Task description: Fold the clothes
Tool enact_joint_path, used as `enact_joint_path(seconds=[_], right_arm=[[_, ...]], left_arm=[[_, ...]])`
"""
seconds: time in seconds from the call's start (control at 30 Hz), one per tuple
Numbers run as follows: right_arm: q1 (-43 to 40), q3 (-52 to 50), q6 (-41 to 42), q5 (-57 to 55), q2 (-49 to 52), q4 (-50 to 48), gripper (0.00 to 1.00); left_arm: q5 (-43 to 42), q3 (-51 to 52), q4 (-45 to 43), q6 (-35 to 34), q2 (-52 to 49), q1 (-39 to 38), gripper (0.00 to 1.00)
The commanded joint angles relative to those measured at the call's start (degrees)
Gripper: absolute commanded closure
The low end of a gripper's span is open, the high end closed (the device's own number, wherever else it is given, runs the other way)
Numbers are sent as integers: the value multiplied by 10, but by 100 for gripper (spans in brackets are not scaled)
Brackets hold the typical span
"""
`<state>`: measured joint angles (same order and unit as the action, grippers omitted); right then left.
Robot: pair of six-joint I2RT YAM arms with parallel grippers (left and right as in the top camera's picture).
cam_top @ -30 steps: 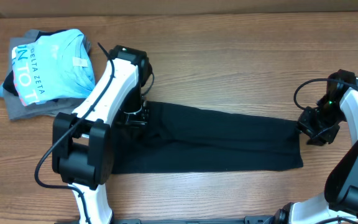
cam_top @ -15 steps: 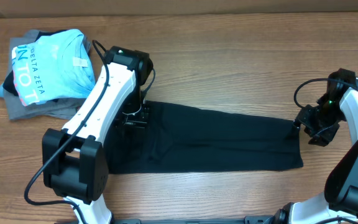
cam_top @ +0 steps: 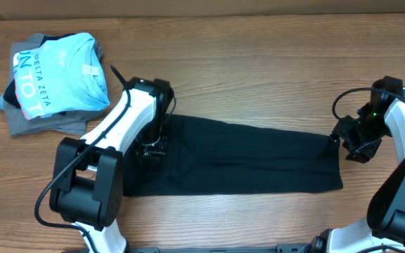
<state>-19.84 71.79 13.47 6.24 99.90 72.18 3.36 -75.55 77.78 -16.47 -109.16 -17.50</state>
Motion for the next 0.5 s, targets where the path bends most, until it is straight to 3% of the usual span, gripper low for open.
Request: enact_joint_path(seconds=[0.0, 0.17, 0.23, 0.37, 0.4, 0.47], right_arm=[[-2, 3, 0, 16, -15, -6, 36], [-2, 3, 0, 24, -15, -12, 36], [-2, 3, -2, 25, -15, -12, 36], [-2, 3, -2, 25, -15, -14, 36], [-2, 3, -2, 25, -15, -15, 36], [-2, 3, -2, 25, -15, -15, 36]], left_arm=[[-32, 25, -1, -10, 9, 2, 66], [-33, 34, -11, -22, 9, 2, 51], [-34, 34, -14, -28, 9, 2, 27], [-50, 34, -35, -28, 9, 2, 28], [-55, 34, -40, -28, 9, 2, 33], [-59, 34, -46, -29, 9, 2, 53]])
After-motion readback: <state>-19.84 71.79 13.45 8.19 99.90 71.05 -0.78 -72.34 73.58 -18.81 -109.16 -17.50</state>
